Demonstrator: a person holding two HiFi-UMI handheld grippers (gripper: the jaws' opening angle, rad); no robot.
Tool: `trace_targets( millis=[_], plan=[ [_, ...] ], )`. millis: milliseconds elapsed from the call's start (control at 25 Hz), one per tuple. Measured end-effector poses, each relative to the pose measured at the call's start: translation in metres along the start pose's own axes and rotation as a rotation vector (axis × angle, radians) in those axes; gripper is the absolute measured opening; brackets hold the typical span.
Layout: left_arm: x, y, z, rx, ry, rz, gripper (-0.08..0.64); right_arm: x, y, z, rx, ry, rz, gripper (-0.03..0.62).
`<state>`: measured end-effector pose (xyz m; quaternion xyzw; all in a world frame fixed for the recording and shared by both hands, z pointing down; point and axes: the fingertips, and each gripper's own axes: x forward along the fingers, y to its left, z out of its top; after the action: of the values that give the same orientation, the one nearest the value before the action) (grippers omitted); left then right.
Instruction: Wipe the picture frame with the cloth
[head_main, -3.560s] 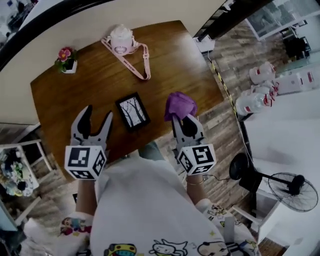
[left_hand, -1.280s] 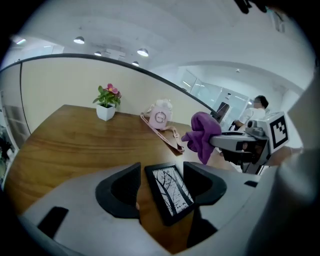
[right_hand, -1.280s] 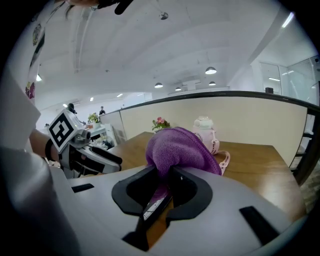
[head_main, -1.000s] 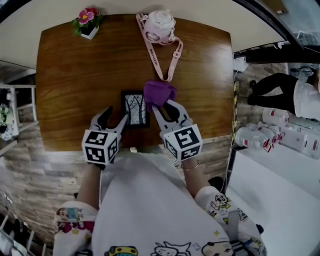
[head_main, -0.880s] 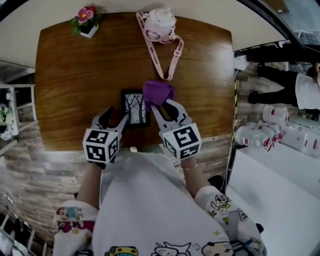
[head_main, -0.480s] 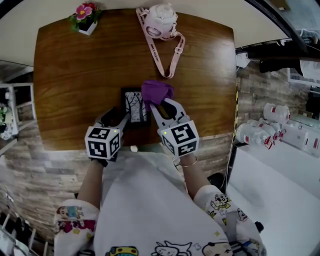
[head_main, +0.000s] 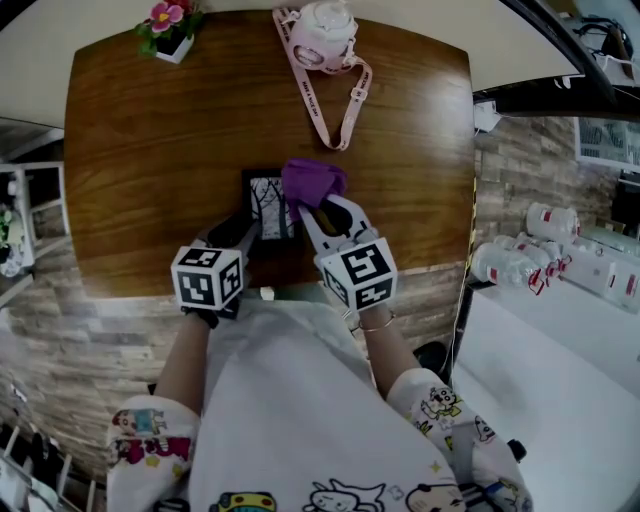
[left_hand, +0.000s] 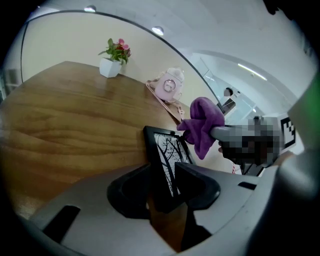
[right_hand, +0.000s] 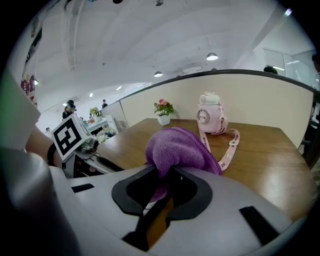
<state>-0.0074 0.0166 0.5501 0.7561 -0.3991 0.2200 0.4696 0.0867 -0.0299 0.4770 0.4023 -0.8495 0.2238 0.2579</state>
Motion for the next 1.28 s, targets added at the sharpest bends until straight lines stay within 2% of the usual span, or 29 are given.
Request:
trace_targets(
  millis=[240,640,920,1280],
  plan=[
    [0.003,0.005,-0.006,-0.047,0.021,0.015,0.083,-0.001,0.001,-0.002,0.002,0.005,-0.002,0.051],
    [0.006,0.01,-0.008,-0.187,0.036,-0.034,0.072,0.002,0.003,-0.004,-0.008,0.018,0.004,0.051],
    [0.005,0.01,-0.007,-0.203,0.033,-0.056,0.069,0.013,0.011,0.001,-0.055,0.046,0.044,0.051],
    [0.005,0.01,-0.007,-0.21,0.032,-0.079,0.066,0.047,0.038,0.006,-0.171,0.145,0.168,0.051]
  ],
)
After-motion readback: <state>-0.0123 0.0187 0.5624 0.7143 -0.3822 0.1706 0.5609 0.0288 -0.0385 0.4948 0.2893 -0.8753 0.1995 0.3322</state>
